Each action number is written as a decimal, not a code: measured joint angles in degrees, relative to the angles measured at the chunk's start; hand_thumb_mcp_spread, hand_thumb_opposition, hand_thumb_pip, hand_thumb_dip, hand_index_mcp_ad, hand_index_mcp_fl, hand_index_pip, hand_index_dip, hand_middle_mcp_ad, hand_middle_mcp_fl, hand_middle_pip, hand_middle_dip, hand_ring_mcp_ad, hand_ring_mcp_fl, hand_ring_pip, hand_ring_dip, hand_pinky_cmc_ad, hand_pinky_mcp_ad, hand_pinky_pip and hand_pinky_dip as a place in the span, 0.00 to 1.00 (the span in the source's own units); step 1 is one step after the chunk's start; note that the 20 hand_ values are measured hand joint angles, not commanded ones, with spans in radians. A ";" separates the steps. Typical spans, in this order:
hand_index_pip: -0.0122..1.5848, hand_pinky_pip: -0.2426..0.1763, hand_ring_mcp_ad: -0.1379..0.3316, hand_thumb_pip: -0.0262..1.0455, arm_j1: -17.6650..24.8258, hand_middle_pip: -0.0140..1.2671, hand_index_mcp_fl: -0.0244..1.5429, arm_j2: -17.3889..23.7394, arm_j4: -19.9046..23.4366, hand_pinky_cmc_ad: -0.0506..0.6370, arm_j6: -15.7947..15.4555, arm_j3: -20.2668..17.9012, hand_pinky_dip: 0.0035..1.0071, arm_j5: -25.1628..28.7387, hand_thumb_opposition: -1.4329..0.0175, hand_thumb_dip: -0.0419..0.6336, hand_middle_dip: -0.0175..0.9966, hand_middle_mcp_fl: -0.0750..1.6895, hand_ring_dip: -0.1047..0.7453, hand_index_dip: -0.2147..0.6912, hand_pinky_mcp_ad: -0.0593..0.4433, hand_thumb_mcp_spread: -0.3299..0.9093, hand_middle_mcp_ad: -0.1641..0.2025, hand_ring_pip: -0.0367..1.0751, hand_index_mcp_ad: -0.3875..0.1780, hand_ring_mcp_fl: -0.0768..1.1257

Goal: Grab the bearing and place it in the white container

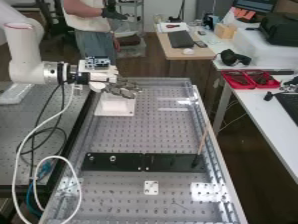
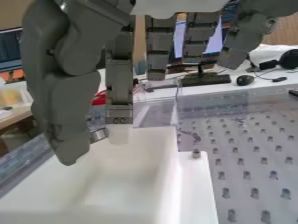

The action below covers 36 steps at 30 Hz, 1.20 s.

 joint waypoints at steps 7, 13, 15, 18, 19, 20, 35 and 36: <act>0.44 0.43 0.55 0.36 0.00 0.12 0.17 -0.23 -1.89 0.56 -0.47 0.62 0.19 0.19 0.45 0.34 0.22 0.09 0.19 0.46 0.61 0.62 0.50 0.13 0.41 0.07; 0.27 0.40 0.56 0.39 -0.46 0.12 0.08 1.19 -2.02 0.60 -0.64 0.82 0.25 -0.39 0.49 0.34 0.22 0.06 0.19 0.47 0.65 0.57 0.50 0.12 0.45 0.07; 0.24 0.40 0.56 0.39 -0.79 0.12 0.08 1.95 -2.42 0.61 -0.73 1.06 0.26 -0.95 0.49 0.34 0.22 0.04 0.19 0.50 0.65 0.57 0.50 0.11 0.45 0.07; 0.21 0.40 0.56 0.40 -1.81 0.12 0.07 4.00 -4.03 0.61 -1.23 1.91 0.27 -2.70 0.50 0.35 0.22 0.04 0.19 0.51 0.65 0.57 0.50 0.12 0.48 0.07; 0.21 0.40 0.56 0.40 -2.64 0.12 0.07 5.13 -5.09 0.60 -1.50 2.50 0.27 -3.89 0.50 0.34 0.22 0.05 0.19 0.51 0.65 0.57 0.50 0.12 0.48 0.07; 0.19 0.37 0.56 0.40 -3.66 0.12 0.07 6.15 -6.07 0.60 -1.80 3.14 0.27 -5.17 0.50 0.33 0.22 0.05 0.19 0.51 0.65 0.57 0.50 0.12 0.48 0.07; 0.09 0.37 0.56 0.34 -20.61 0.12 0.14 5.53 -11.92 0.63 -5.64 17.29 0.28 -22.16 0.51 0.30 0.22 0.05 0.19 0.62 0.67 0.57 0.49 0.11 0.51 0.06; 0.08 0.37 0.56 0.34 -21.10 0.12 0.15 5.14 -11.97 0.63 -5.72 17.97 0.28 -22.55 0.51 0.29 0.22 0.05 0.19 0.62 0.68 0.57 0.49 0.11 0.52 0.06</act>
